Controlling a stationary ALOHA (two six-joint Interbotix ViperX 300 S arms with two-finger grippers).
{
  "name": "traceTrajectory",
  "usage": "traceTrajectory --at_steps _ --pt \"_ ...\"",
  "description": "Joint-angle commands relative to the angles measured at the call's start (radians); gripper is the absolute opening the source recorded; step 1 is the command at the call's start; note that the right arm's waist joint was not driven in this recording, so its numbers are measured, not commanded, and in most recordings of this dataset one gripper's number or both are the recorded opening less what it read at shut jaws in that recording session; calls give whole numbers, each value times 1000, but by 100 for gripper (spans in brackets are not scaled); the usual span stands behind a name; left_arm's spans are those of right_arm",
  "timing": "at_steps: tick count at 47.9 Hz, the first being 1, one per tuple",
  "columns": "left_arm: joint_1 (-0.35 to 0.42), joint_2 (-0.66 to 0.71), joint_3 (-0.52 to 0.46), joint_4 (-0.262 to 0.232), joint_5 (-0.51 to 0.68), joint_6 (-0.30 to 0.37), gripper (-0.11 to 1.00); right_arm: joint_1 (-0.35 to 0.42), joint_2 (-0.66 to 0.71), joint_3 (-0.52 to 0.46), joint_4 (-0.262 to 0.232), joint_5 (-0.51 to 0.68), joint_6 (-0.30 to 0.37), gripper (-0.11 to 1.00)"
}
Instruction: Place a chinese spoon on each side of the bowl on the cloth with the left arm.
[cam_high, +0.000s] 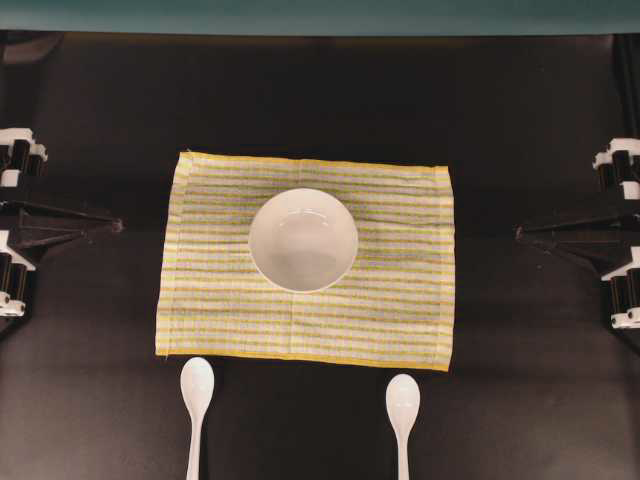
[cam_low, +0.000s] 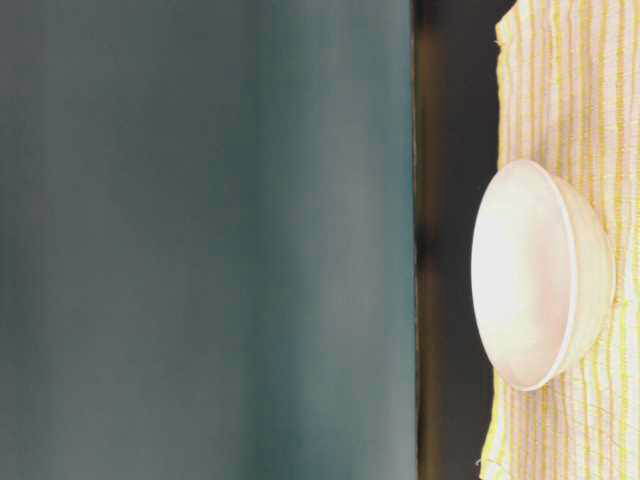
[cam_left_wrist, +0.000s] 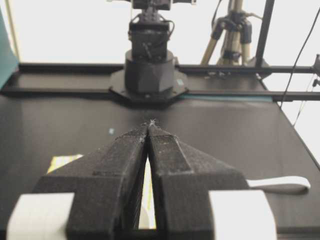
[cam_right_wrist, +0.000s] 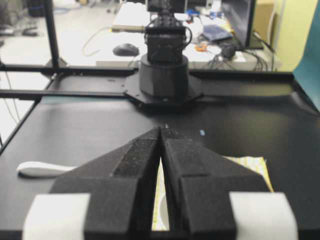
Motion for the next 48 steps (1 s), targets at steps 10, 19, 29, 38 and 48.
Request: traceTrajectory --at_steps 10,19,29,38,48 --pt "-15 78 -11 41 43 -147 0 0 3 14 0 31 3 0" --pt "-17 149 -64 41 41 -350 0 0 -3 14 2 38 12 0" --pt "-17 350 -135 41 43 -661 0 0 -5 14 2 60 14 0" --pt "-48 594 -264 43 40 -773 0 0 -5 14 2 78 15 0" --pt "-95 838 -454 43 109 -767 3 0 -14 14 2 83 17 0"
